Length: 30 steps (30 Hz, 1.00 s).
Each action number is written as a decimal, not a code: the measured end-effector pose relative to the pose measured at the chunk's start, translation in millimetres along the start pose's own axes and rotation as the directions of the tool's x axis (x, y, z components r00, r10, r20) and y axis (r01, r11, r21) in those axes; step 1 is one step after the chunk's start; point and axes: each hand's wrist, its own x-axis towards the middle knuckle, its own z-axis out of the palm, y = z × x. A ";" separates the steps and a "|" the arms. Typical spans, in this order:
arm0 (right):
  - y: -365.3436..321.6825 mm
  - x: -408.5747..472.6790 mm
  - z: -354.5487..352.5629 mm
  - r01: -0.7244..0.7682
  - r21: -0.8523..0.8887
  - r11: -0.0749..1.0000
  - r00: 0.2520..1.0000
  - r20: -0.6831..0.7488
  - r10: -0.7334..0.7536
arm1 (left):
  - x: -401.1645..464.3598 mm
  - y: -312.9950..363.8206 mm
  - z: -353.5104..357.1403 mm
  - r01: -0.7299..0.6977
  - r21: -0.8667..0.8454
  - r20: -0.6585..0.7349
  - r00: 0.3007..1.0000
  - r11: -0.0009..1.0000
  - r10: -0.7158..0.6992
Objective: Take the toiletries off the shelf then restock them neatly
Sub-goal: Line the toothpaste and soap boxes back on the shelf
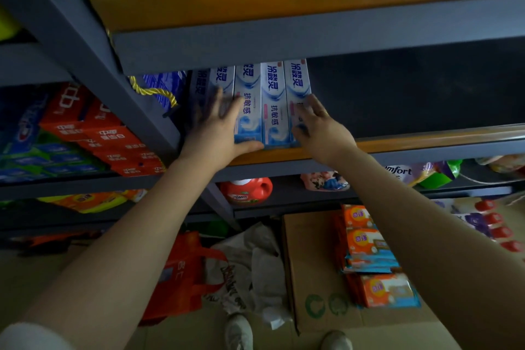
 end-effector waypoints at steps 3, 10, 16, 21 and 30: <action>1.2 1.4 1.0 0.014 -0.003 1.000 0.999 -0.031 -0.014 | -1.8 4.8 -3.0 0.011 -0.030 0.004 1.000 0.999 -0.011; 7.0 8.8 -1.6 0.085 -0.063 0.994 0.996 0.019 -0.084 | 1.3 6.3 -2.8 -0.015 -0.004 -0.001 1.000 1.000 0.015; 8.5 2.5 -1.7 0.100 -0.084 0.991 0.995 0.031 -0.097 | 1.9 -0.9 -0.7 -0.046 0.114 -0.048 0.997 0.992 0.052; 20.9 -32.5 0.1 0.244 -0.072 0.967 0.917 -0.308 -0.255 | -0.5 10.3 0.1 -0.126 0.240 -0.132 0.978 0.962 0.161; 157.1 -152.7 57.3 -0.129 -0.083 0.988 0.991 0.008 0.130 | -74.0 93.7 131.9 -0.698 -0.056 -0.165 0.712 0.714 0.683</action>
